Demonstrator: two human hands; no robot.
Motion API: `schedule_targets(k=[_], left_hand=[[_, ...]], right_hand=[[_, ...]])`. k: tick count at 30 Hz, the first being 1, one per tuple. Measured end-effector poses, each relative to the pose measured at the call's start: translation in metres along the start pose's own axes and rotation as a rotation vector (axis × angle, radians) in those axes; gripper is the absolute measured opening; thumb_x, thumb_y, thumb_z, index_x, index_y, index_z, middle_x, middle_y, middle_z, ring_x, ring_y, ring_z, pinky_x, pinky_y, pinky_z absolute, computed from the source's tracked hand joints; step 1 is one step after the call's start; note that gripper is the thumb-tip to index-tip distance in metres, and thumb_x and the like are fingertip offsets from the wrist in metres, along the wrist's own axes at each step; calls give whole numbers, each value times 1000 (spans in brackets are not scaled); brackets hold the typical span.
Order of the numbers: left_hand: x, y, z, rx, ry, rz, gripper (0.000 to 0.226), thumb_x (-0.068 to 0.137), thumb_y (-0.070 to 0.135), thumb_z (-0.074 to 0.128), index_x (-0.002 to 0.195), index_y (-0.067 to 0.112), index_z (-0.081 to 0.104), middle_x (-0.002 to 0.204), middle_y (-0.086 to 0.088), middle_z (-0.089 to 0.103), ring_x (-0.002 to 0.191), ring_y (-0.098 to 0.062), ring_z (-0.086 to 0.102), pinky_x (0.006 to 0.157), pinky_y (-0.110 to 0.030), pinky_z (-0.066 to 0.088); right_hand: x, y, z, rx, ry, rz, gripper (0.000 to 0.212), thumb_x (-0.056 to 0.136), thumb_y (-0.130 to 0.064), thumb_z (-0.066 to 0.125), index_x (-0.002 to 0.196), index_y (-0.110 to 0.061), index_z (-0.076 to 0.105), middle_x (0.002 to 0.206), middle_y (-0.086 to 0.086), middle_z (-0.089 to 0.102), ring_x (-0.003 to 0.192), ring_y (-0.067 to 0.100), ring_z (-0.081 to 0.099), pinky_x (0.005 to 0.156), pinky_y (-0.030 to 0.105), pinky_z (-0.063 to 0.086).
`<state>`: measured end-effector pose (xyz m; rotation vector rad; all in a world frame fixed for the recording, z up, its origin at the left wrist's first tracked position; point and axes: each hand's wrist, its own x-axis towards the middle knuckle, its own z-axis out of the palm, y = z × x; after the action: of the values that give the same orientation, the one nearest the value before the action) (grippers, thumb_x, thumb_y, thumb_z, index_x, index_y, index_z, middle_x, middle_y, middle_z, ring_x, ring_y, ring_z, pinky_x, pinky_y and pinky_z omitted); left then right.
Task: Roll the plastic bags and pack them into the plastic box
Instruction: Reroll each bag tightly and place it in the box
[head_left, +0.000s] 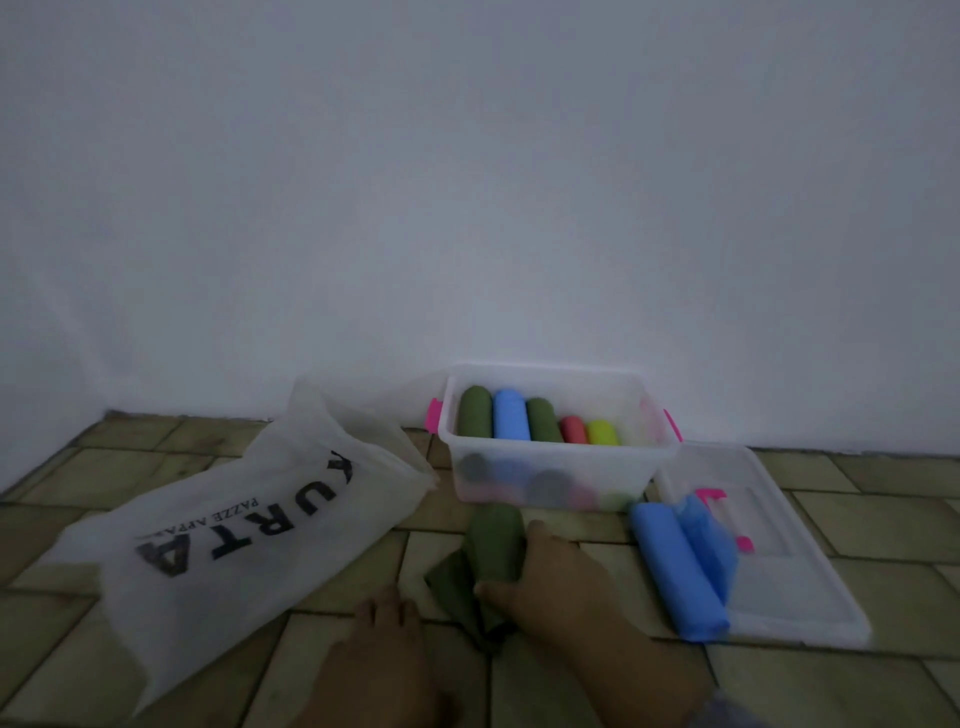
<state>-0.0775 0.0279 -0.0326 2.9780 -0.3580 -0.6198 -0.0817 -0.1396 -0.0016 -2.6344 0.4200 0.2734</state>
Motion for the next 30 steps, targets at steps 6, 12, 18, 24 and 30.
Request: schedule_targets(k=[6,12,18,24,30], left_hand=[[-1,-9,5,-21,-65,28,106,75,61,56,151,9,4,159,-9,-5,144,-33,1,112,-45,24],[-13,0,1,-107,48,62,97,80,54,58,151,12,7,159,-8,1,144,-29,9,113,-42,25],[-37,55,-11,-1390,-429,2,53,82,48,64,123,14,58,117,-12,66,86,-18,64,75,-32,47],[-20,53,-64,-1856,-220,102,33,95,37,51,114,12,61,110,-16,68,96,-30,67,83,-44,56],[-16,40,-52,-741,168,424,28,87,26,61,111,34,52,99,18,49,89,-2,50,68,-16,40]], right_hand=[[-15,29,-14,-117,-110,92,25,78,-45,63,88,-25,51,97,-4,57,90,13,56,74,27,45],[-37,65,-19,-24,-153,202,33,73,-49,67,74,-27,43,80,-8,52,75,7,53,70,27,46],[-55,54,-16,-36,274,-77,15,83,-33,59,93,-25,52,101,-8,56,91,6,53,81,20,43],[-73,44,6,-172,542,-331,40,77,-33,61,115,-28,48,119,-3,52,109,16,50,97,32,44],[-81,58,28,-176,162,-391,54,76,-50,61,123,-41,37,124,-8,39,107,8,38,89,26,39]])
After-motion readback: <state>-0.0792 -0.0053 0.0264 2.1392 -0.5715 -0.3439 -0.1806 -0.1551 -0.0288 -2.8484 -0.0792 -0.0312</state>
